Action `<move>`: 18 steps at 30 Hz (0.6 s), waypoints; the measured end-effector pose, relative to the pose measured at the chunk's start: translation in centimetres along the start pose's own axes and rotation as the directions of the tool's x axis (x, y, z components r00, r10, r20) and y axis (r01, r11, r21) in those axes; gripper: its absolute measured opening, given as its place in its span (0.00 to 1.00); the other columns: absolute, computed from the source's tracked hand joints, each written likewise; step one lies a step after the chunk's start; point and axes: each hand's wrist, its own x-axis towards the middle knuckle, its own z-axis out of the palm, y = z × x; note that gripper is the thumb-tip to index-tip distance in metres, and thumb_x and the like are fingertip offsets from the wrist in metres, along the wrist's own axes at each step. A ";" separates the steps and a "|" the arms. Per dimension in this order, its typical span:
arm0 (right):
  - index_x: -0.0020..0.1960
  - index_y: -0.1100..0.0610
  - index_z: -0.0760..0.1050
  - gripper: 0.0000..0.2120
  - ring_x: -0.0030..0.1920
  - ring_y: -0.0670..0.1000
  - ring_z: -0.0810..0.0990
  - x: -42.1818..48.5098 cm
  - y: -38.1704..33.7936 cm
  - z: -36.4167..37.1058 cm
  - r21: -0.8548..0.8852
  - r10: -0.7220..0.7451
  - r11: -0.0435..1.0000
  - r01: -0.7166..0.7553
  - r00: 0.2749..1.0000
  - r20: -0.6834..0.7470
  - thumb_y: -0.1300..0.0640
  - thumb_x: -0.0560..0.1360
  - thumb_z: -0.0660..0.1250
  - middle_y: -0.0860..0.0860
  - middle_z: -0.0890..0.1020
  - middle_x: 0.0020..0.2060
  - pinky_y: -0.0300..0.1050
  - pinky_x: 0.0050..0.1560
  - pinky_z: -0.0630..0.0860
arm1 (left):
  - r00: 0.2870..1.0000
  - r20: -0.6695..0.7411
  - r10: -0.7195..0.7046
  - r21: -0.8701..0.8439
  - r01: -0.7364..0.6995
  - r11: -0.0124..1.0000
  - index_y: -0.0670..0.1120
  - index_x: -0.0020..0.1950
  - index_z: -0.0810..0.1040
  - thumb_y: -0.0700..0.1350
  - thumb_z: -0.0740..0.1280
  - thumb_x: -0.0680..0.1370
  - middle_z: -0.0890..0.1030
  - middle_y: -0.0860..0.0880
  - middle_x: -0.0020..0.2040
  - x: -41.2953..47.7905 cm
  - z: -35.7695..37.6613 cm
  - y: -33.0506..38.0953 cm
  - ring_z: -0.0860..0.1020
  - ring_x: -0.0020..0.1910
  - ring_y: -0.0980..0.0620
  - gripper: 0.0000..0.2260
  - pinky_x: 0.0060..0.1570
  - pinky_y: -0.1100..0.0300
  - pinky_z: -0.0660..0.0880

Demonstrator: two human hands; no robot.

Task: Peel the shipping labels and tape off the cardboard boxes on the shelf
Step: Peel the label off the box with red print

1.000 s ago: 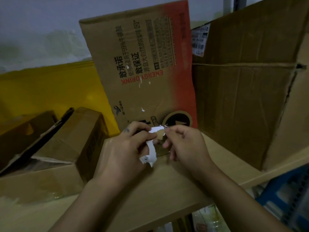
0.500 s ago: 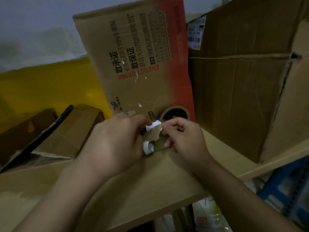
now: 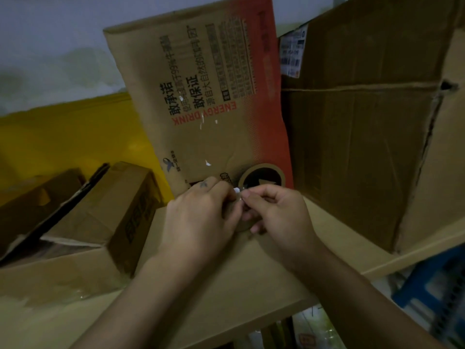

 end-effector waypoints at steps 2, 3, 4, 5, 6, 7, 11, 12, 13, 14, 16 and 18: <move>0.44 0.57 0.82 0.05 0.34 0.47 0.82 -0.1 -0.1 -0.1 -0.006 0.006 1.000 -0.006 1.000 0.007 0.59 0.77 0.69 0.51 0.85 0.36 0.39 0.28 0.74 | 0.999 0.025 -0.020 -0.026 0.021 0.999 0.50 0.42 0.80 0.56 0.63 0.74 0.79 0.53 0.38 -0.1 -0.1 0.1 0.80 0.37 0.49 0.11 0.29 0.53 0.77; 0.45 0.57 0.82 0.05 0.34 0.46 0.82 -0.1 -0.2 -0.1 -0.006 0.010 1.000 -0.010 1.000 0.010 0.59 0.77 0.68 0.51 0.85 0.36 0.39 0.28 0.74 | 0.999 0.033 -0.027 -0.035 0.028 0.999 0.51 0.42 0.80 0.55 0.63 0.74 0.79 0.54 0.39 0.0 -0.2 0.1 0.80 0.37 0.49 0.11 0.29 0.52 0.77; 0.45 0.58 0.82 0.05 0.34 0.46 0.82 -0.2 -0.3 -0.1 -0.002 0.014 1.000 -0.014 1.000 0.011 0.60 0.77 0.68 0.51 0.85 0.36 0.38 0.28 0.74 | 0.999 0.042 -0.030 -0.043 0.032 0.999 0.51 0.43 0.81 0.55 0.63 0.74 0.79 0.53 0.39 0.1 -0.2 0.2 0.80 0.37 0.48 0.10 0.30 0.52 0.77; 0.46 0.58 0.82 0.05 0.34 0.46 0.82 -0.2 -0.4 -0.1 0.000 0.015 1.000 -0.015 1.000 0.009 0.60 0.77 0.68 0.51 0.85 0.37 0.38 0.28 0.74 | 0.998 0.050 -0.030 -0.046 0.032 0.998 0.51 0.43 0.82 0.54 0.63 0.74 0.80 0.53 0.39 0.2 -0.2 0.2 0.80 0.37 0.48 0.10 0.31 0.52 0.77; 0.46 0.59 0.83 0.05 0.34 0.46 0.83 -0.3 -0.5 -0.1 0.002 0.014 1.000 -0.014 1.000 0.009 0.60 0.77 0.68 0.51 0.85 0.37 0.37 0.28 0.74 | 0.998 0.057 -0.028 -0.043 0.031 0.999 0.51 0.43 0.82 0.54 0.64 0.74 0.80 0.53 0.38 0.3 -0.3 0.2 0.80 0.37 0.48 0.10 0.31 0.52 0.77; 0.46 0.59 0.83 0.05 0.34 0.45 0.83 -0.3 -0.5 -0.1 0.004 0.013 1.000 -0.013 1.000 0.009 0.60 0.77 0.68 0.51 0.85 0.37 0.37 0.28 0.75 | 0.998 0.063 -0.028 -0.038 0.031 0.999 0.51 0.42 0.82 0.54 0.64 0.74 0.80 0.53 0.38 0.4 -0.4 0.2 0.80 0.37 0.48 0.10 0.30 0.52 0.77; 0.47 0.59 0.83 0.05 0.34 0.45 0.82 -0.4 -0.7 -0.2 0.027 0.019 0.999 -0.020 1.000 0.022 0.61 0.76 0.68 0.53 0.86 0.38 0.38 0.29 0.76 | 0.996 0.083 -0.033 -0.040 0.036 0.999 0.50 0.41 0.83 0.52 0.66 0.74 0.80 0.53 0.37 0.6 -0.6 -0.2 0.79 0.36 0.49 0.08 0.30 0.53 0.77; 0.46 0.59 0.83 0.05 0.34 0.45 0.82 -0.4 -0.8 -0.2 0.029 0.019 0.999 -0.019 0.999 0.029 0.61 0.76 0.68 0.53 0.86 0.38 0.38 0.30 0.77 | 0.996 0.080 -0.027 -0.045 0.031 0.999 0.50 0.41 0.83 0.52 0.66 0.74 0.80 0.53 0.37 0.6 -0.6 -0.3 0.79 0.36 0.49 0.09 0.30 0.53 0.77; 0.46 0.59 0.83 0.05 0.35 0.45 0.82 -0.4 -0.8 -0.3 0.032 0.017 0.999 -0.018 0.999 0.036 0.62 0.76 0.68 0.52 0.85 0.38 0.38 0.30 0.77 | 0.997 0.074 -0.016 -0.054 0.020 0.998 0.50 0.41 0.83 0.53 0.65 0.74 0.80 0.53 0.36 0.7 -0.6 -0.4 0.79 0.35 0.49 0.10 0.30 0.53 0.77; 0.45 0.59 0.83 0.05 0.35 0.46 0.82 -0.4 -0.8 -0.3 0.035 0.017 0.999 -0.019 0.999 0.042 0.62 0.76 0.68 0.52 0.85 0.38 0.39 0.31 0.78 | 0.998 0.070 -0.005 -0.066 0.009 0.998 0.50 0.41 0.84 0.52 0.65 0.73 0.80 0.53 0.36 0.7 -0.6 -0.4 0.79 0.35 0.50 0.10 0.29 0.52 0.77; 0.45 0.59 0.83 0.06 0.35 0.46 0.82 -0.3 -0.8 -0.4 0.043 0.021 0.999 -0.023 0.999 0.047 0.64 0.76 0.68 0.52 0.85 0.37 0.40 0.32 0.78 | 0.998 0.065 0.004 -0.096 0.002 0.995 0.50 0.41 0.84 0.52 0.65 0.73 0.80 0.52 0.36 0.7 -0.6 -0.6 0.79 0.35 0.50 0.10 0.29 0.52 0.78; 0.44 0.59 0.83 0.06 0.34 0.46 0.82 -0.2 -0.8 -0.4 0.036 0.018 0.999 -0.020 0.999 0.046 0.65 0.76 0.68 0.51 0.85 0.36 0.39 0.32 0.78 | 0.997 0.072 -0.007 -0.121 0.015 0.992 0.50 0.42 0.83 0.52 0.64 0.74 0.80 0.53 0.37 0.7 -0.5 -0.7 0.80 0.36 0.50 0.10 0.31 0.51 0.78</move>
